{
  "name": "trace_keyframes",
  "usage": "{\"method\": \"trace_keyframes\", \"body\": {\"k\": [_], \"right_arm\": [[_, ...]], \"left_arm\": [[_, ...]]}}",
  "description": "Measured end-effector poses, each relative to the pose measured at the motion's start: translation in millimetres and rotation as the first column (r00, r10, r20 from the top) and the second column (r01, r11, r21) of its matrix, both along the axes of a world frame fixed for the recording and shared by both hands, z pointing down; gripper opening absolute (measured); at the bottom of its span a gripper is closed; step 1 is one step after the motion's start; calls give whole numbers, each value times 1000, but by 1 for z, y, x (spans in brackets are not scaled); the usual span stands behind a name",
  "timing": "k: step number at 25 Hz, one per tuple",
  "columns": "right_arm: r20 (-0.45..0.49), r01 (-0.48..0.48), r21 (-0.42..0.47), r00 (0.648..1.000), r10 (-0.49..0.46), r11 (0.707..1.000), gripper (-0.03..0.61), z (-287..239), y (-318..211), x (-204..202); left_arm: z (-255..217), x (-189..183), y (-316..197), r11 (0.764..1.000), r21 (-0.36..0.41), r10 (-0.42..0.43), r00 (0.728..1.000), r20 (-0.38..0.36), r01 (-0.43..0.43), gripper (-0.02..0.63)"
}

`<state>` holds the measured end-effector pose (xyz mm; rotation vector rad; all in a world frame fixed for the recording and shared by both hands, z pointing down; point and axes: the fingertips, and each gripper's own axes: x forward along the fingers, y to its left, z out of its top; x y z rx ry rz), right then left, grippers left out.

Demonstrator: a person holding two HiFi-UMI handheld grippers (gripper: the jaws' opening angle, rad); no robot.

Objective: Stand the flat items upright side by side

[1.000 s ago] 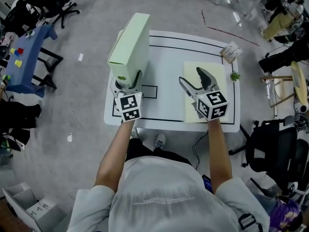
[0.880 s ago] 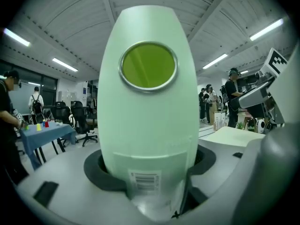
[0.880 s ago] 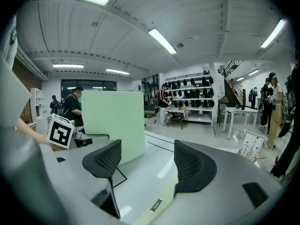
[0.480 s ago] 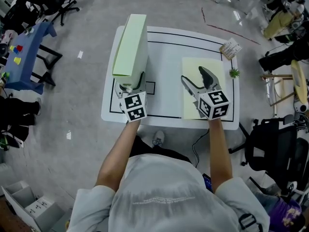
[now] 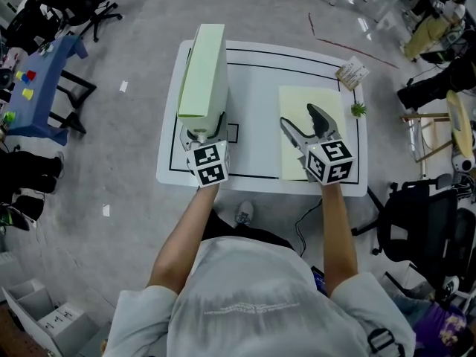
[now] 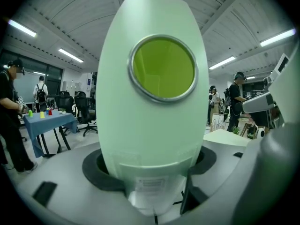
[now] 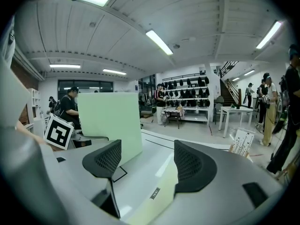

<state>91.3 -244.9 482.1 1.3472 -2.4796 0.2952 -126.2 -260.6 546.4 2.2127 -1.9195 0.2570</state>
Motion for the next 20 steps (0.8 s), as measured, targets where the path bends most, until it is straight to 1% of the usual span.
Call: {"method": "trace_keyframes", "body": {"k": [5, 8, 11, 16, 20], "right_arm": [[3, -6, 14, 1000, 6, 1000, 367, -9, 7, 3], [8, -10, 21, 1000, 9, 1000, 367, -15, 14, 4], [14, -10, 29, 1000, 10, 1000, 367, -21, 20, 6], [22, -11, 39, 1000, 10, 999, 367, -31, 33, 11], [14, -10, 56, 1000, 9, 998, 367, -38, 42, 18]], "left_arm": [[0, 0, 12, 999, -28, 18, 1000, -8, -18, 348], [1, 1, 22, 998, -49, 43, 999, -28, -45, 353], [-1, 2, 31, 996, -57, 68, 997, -32, -70, 362], [-6, 0, 54, 994, -72, 74, 996, -43, -77, 379], [-19, -8, 75, 994, -44, 101, 994, -31, -103, 379]]}}
